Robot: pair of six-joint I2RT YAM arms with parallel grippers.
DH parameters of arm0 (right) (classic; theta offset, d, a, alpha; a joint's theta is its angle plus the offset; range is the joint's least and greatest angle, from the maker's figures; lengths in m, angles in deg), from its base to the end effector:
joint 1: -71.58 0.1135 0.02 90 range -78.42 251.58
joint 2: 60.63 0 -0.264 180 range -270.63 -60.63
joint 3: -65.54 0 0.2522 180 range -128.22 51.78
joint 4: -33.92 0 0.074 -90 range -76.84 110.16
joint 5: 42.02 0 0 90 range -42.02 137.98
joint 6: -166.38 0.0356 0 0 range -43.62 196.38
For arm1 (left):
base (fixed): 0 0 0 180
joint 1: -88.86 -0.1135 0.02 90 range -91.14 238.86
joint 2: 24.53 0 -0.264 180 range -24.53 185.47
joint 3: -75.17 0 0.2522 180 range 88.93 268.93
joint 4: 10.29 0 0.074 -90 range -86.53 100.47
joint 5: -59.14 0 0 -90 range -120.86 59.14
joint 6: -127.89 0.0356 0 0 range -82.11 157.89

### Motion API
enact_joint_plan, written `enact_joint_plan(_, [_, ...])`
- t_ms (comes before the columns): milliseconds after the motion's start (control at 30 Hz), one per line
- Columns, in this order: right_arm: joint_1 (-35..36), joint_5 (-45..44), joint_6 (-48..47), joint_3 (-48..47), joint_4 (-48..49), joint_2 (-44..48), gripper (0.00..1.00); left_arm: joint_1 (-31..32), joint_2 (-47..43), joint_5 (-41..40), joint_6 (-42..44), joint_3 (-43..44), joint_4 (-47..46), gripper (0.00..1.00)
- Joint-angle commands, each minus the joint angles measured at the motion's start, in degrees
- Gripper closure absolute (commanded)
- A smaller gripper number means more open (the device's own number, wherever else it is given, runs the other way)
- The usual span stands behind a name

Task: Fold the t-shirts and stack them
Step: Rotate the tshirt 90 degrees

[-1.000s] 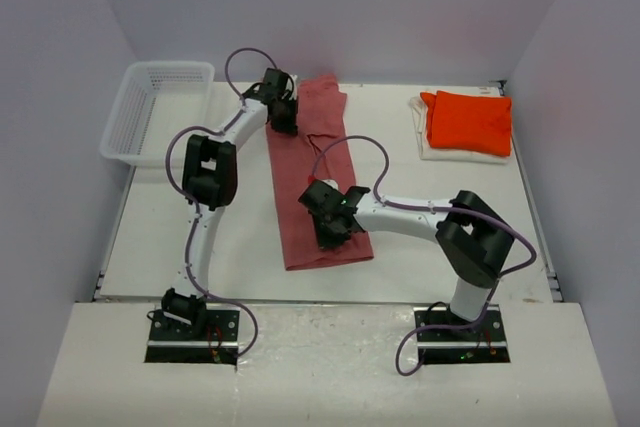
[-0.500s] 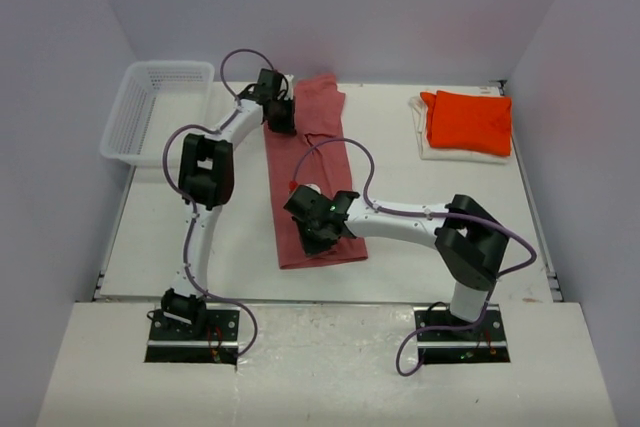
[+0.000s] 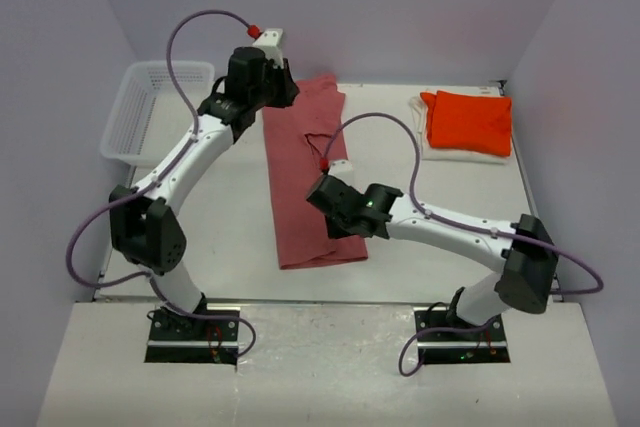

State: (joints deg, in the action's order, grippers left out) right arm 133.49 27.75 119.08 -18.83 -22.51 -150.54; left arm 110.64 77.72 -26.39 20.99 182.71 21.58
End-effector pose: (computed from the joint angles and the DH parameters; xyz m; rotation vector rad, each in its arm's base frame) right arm 0.1620 0.2775 0.2583 -0.3148 2.5433 0.2264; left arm 0.3937 -0.1603 0.3457 0.1380 2.0657 -0.4997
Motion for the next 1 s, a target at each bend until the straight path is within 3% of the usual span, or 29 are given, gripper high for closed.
enact_joint_plan(0, [-4.68,-9.39,4.23,-1.02,-8.99,7.72,1.00,1.68,-5.22,-0.16,-6.09,-4.64,-2.20,0.81])
enact_joint_plan(133, [-15.20,-9.47,0.99,-0.32,-9.00,12.82,1.00,7.29,-9.87,-0.60,-9.89,-14.22,-2.82,1.00])
enact_joint_plan(433, [-30.52,-6.94,-8.41,-3.22,-6.90,19.24,1.00,16.18,-18.75,-0.08,-12.89,-36.81,-9.05,1.00])
enact_joint_plan(733, [-32.55,-0.78,-9.47,0.99,-3.65,18.63,1.00,22.16,-21.93,-2.63,-15.61,-48.68,-12.30,1.00])
enact_joint_plan(967, [-32.56,1.95,-8.95,2.40,-1.98,17.14,1.00,25.06,-18.59,-2.27,-16.32,-51.06,-16.17,1.00])
